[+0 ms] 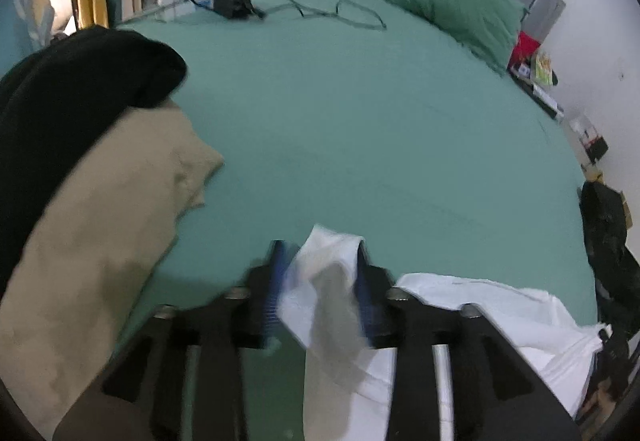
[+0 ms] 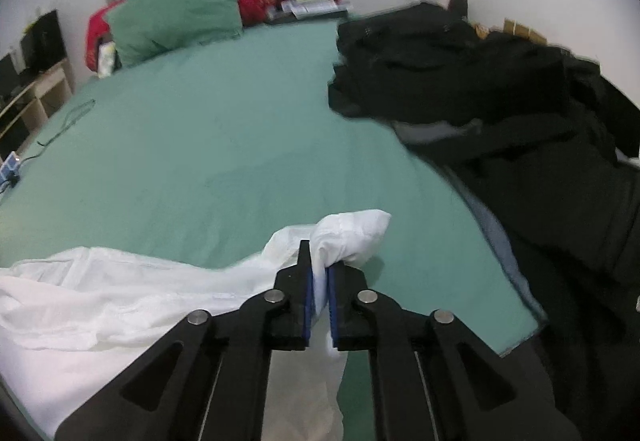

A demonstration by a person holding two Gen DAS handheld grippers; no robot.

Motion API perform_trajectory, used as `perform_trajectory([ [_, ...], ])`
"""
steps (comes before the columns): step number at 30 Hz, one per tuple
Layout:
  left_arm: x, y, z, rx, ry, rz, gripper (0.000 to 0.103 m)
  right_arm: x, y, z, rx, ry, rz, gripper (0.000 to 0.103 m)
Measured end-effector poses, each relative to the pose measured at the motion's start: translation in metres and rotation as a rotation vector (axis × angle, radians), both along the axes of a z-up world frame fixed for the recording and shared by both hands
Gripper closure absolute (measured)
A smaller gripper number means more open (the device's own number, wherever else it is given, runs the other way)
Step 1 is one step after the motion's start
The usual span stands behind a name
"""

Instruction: Fold large clothes

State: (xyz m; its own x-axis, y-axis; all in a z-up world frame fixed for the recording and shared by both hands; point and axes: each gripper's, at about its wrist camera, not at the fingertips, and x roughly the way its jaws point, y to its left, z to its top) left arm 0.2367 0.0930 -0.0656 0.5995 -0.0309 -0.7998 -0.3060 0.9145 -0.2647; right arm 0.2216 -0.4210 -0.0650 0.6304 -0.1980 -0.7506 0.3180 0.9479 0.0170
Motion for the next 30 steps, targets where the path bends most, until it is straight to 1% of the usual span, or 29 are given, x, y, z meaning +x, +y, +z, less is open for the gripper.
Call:
perform_trajectory([
  [1,-0.005,0.0,0.004,0.006,-0.016,-0.001,0.059,-0.001,-0.001,0.0,0.005,0.007,-0.009,0.087],
  [2,-0.009,-0.001,0.007,0.013,-0.021,-0.006,0.059,-0.004,-0.002,0.001,0.005,0.003,-0.02,0.079],
  [3,-0.017,-0.002,0.012,0.023,-0.027,-0.014,0.059,-0.008,-0.001,0.004,0.005,-0.009,-0.025,0.073],
  [4,-0.023,-0.005,0.014,0.029,-0.036,-0.022,0.059,-0.014,0.0,0.01,0.003,-0.035,-0.028,0.058],
  [5,-0.032,-0.011,0.02,0.039,-0.049,-0.037,0.059,-0.018,0.002,0.016,-0.005,-0.057,-0.031,0.04],
  [7,-0.043,-0.022,0.026,0.051,-0.063,-0.075,0.058,-0.027,0.012,0.033,-0.056,-0.114,-0.041,0.026],
  [8,-0.049,-0.032,0.029,0.058,-0.069,-0.107,0.058,-0.036,0.019,0.043,-0.085,-0.154,-0.038,0.025],
  [10,-0.064,-0.06,0.03,0.07,-0.063,-0.196,0.051,-0.045,0.033,0.054,-0.103,-0.203,-0.001,0.024],
  [11,-0.067,-0.073,0.028,0.072,-0.054,-0.232,0.046,-0.046,0.043,0.057,-0.09,-0.213,0.037,0.024],
  [12,-0.072,-0.084,0.024,0.072,-0.046,-0.263,0.045,-0.049,0.055,0.055,-0.043,-0.206,0.105,0.024],
  [14,-0.083,-0.114,0.015,0.078,-0.023,-0.359,0.045,-0.048,0.073,0.045,0.09,-0.154,0.248,0.024],
  [15,-0.085,-0.126,0.011,0.091,-0.013,-0.389,0.045,-0.05,0.086,0.036,0.176,-0.123,0.321,0.024],
  [16,-0.088,-0.138,0.006,0.106,-0.005,-0.416,0.045,-0.052,0.095,0.031,0.209,-0.108,0.346,0.024],
  [17,-0.09,-0.147,0.001,0.109,0.002,-0.432,0.045,-0.054,0.105,0.027,0.227,-0.092,0.375,0.024],
  [20,-0.085,-0.162,-0.01,0.085,0.03,-0.454,0.045,-0.058,0.134,0.019,0.229,-0.045,0.486,0.024],
  [21,-0.08,-0.168,-0.018,0.083,0.055,-0.448,0.045,-0.06,0.146,0.012,0.252,-0.003,0.543,0.024],
  [23,-0.069,-0.17,-0.032,0.098,0.105,-0.427,0.045,-0.06,0.155,0.001,0.27,0.034,0.584,0.024],
  [24,-0.062,-0.172,-0.037,0.1,0.123,-0.412,0.045,-0.06,0.16,-0.004,0.239,0.047,0.592,0.024],
  [25,-0.055,-0.173,-0.039,0.093,0.123,-0.403,0.045,-0.058,0.164,-0.008,0.207,0.06,0.605,0.024],
  [26,-0.05,-0.174,-0.038,0.089,0.121,-0.4,0.045,-0.053,0.168,-0.011,0.148,0.075,0.626,0.024],
  [28,-0.037,-0.176,-0.036,0.083,0.119,-0.403,0.045,-0.036,0.176,-0.01,0.04,0.115,0.659,0.024],
  [29,-0.029,-0.178,-0.034,0.081,0.115,-0.412,0.045,-0.024,0.181,-0.01,-0.011,0.148,0.692,0.024],
  [30,-0.023,-0.179,-0.034,0.081,0.116,-0.418,0.045,-0.017,0.181,-0.006,-0.032,0.154,0.714,0.024],
])
